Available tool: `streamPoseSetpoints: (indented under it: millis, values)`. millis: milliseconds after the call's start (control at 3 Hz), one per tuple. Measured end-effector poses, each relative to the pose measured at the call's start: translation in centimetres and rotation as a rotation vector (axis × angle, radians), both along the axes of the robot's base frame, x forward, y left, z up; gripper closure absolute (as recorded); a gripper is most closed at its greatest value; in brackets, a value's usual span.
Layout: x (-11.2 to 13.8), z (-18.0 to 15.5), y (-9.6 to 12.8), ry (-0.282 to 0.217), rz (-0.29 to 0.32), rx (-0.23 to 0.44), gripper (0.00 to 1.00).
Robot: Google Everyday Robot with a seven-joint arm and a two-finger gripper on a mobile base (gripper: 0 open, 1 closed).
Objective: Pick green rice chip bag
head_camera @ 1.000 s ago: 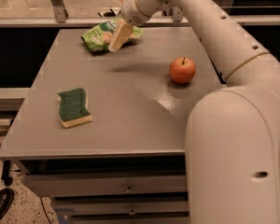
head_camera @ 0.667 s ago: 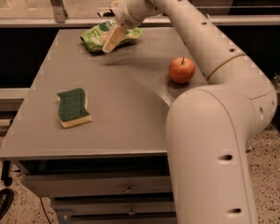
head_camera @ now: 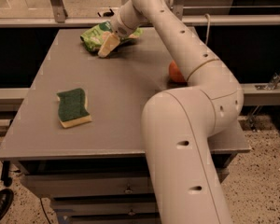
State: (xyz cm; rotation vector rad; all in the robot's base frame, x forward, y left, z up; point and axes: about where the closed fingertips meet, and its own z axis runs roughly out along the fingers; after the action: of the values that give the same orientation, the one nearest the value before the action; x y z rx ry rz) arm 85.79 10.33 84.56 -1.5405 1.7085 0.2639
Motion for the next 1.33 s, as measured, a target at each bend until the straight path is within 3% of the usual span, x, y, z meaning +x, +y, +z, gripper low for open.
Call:
streamPoseSetpoints:
  millis: [1000,1333]
  values:
    - [0.20,0.07,0.03,0.014,-0.008,-0.006,0.87]
    - [0.19,0.13,0.03,0.014,-0.008,-0.006,1.00]
